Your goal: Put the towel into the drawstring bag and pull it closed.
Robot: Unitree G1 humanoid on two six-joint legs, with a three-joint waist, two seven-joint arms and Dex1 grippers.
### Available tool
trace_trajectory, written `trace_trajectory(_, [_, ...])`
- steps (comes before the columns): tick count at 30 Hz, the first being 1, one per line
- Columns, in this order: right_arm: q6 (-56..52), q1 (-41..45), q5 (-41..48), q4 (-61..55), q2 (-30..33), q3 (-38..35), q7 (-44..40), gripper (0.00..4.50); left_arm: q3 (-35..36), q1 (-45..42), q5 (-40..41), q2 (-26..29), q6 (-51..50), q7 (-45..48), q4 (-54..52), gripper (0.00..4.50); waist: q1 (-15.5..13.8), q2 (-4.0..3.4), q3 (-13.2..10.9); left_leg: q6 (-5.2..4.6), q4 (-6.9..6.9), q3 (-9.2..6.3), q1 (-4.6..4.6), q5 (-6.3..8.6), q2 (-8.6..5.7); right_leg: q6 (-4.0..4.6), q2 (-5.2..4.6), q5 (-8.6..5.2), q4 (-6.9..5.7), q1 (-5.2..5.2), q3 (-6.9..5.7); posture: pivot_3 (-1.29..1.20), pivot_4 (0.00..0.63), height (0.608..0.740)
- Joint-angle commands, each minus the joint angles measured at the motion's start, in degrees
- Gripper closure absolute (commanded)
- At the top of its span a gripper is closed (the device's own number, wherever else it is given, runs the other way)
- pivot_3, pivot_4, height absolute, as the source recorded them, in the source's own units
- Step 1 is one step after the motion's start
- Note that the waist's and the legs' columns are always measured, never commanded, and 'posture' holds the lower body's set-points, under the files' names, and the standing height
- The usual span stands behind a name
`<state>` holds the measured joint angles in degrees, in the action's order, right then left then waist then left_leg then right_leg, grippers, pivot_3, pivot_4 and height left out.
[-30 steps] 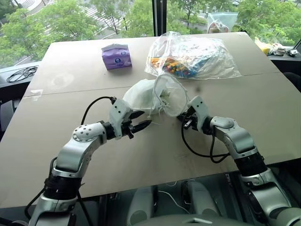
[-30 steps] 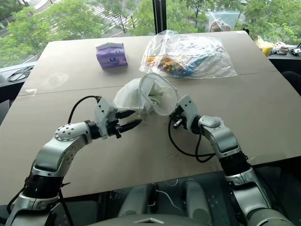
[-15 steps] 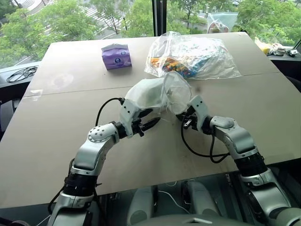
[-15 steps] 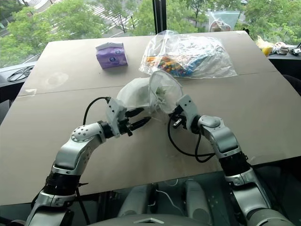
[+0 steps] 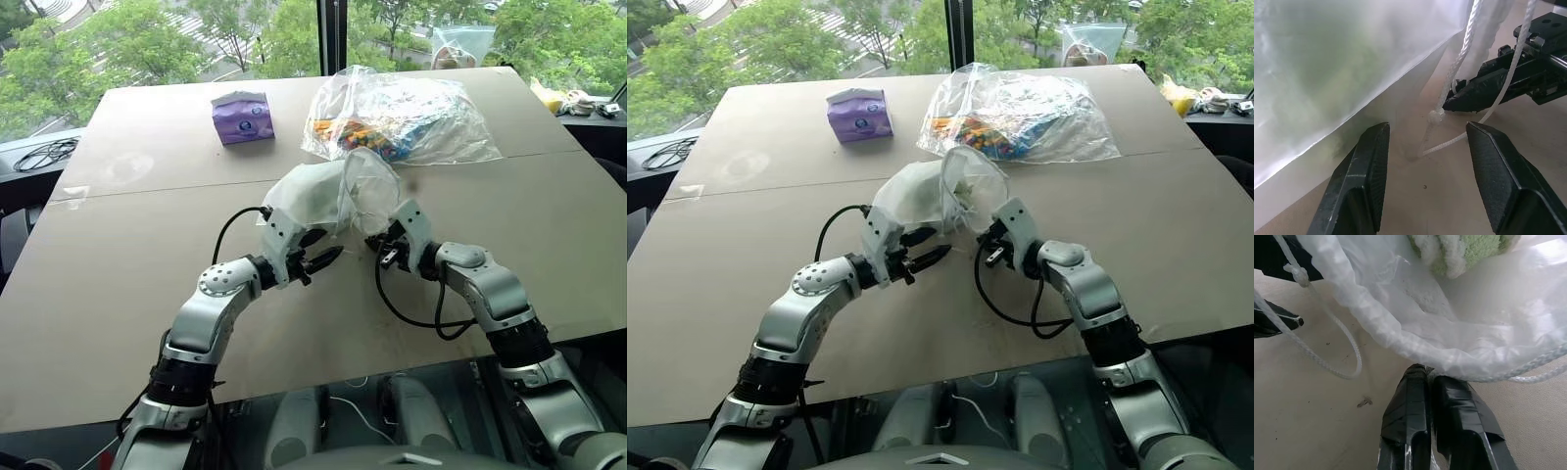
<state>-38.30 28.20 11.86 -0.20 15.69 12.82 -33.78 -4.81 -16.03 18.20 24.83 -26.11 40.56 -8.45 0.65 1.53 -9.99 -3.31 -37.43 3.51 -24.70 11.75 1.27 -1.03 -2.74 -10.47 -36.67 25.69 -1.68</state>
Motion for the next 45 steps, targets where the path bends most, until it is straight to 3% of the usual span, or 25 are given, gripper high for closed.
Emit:
trace_trajectory(1, [0.38,0.04,0.38,-3.07,-0.22,-0.64,0.13,4.5,-0.39,-0.6,0.46,-0.63,-0.14,0.3,-0.47,2.0,0.0,0.0,0.0,0.0,0.0,0.0,0.0,0.0,0.0,0.0,0.0,0.0,0.0,0.0,0.0,0.0,0.15,0.74])
trace_trajectory(13, [0.62,-0.17,0.33,-3.12,-0.82,-0.73,0.83,4.5,-1.72,-4.56,-1.18,-5.28,2.4,0.45,5.92,2.0,-0.04,0.0,0.0,0.0,-0.01,0.0,-0.01,0.0,-0.01,0.0,0.02,0.0,0.0,0.0,0.01,0.0,0.15,0.74])
trace_trajectory(16, [0.59,-0.33,0.33,-3.3,-0.88,-0.74,0.92,4.5,-1.74,-5.04,-1.51,-6.01,3.38,0.3,6.73,2.81,0.0,0.01,0.0,0.0,-0.01,0.01,-0.01,0.0,0.0,0.0,0.03,0.0,0.0,0.0,0.02,0.0,0.15,0.74])
trace_trajectory(20, [0.35,-0.54,0.41,-3.68,-0.83,-0.99,1.07,4.5,-1.43,-4.95,-1.77,-6.1,4.0,-0.15,6.28,4.45,-0.01,0.01,0.0,0.0,-0.01,0.0,-0.01,0.0,0.0,0.0,0.04,0.0,-0.01,0.0,0.01,0.0,0.15,0.74])
trace_trajectory(27, [0.35,-0.99,0.36,-3.95,-0.89,-0.92,1.3,4.5,0.25,-3.29,-1.34,-7.26,5.82,-3.79,3.1,4.45,-0.01,0.01,0.0,0.0,-0.02,0.0,-0.01,0.0,0.0,0.0,0.02,0.0,-0.02,0.0,0.02,0.0,0.15,0.74])
trace_trajectory(31, [2.64,-0.7,-0.56,-3.17,-0.8,-2.97,3.68,4.5,2.73,0.91,-2.26,-8.17,8.3,-8.91,-3.88,4.45,0.1,0.01,0.0,0.0,-0.02,0.0,-0.01,0.0,0.01,0.0,-0.02,0.0,-0.01,0.0,0.04,0.0,0.15,0.74])
trace_trajectory(37, [15.81,5.07,-5.92,4.82,-1.46,-12.57,18.36,4.5,7.25,7.94,-17.53,-7.16,17.63,-24.58,-12.95,4.45,-0.04,0.0,0.0,0.01,-0.02,0.02,0.0,0.01,0.0,0.01,-0.23,0.02,-0.02,0.0,0.05,0.0,0.15,0.74])
trace_trajectory(39, [20.32,6.64,-7.91,7.28,-1.33,-14.02,21.98,4.5,9.67,7.74,-20.67,-7.64,19.21,-29.48,-13.29,4.45,-0.17,0.0,0.0,0.01,-0.02,0.03,0.0,0.01,-0.01,0.04,-0.25,0.04,-0.02,0.0,0.01,0.0,0.15,0.74])
trace_trajectory(45, [32.36,13.99,-11.5,15.47,0.39,-21.03,34.28,4.5,21.25,0.79,-29.01,-2.37,17.47,-40.89,-12.96,4.45,-0.11,-0.01,0.0,0.0,-0.01,0.03,-0.03,-0.01,0.01,0.04,0.01,0.04,-0.04,0.03,-0.01,0.0,0.15,0.74])
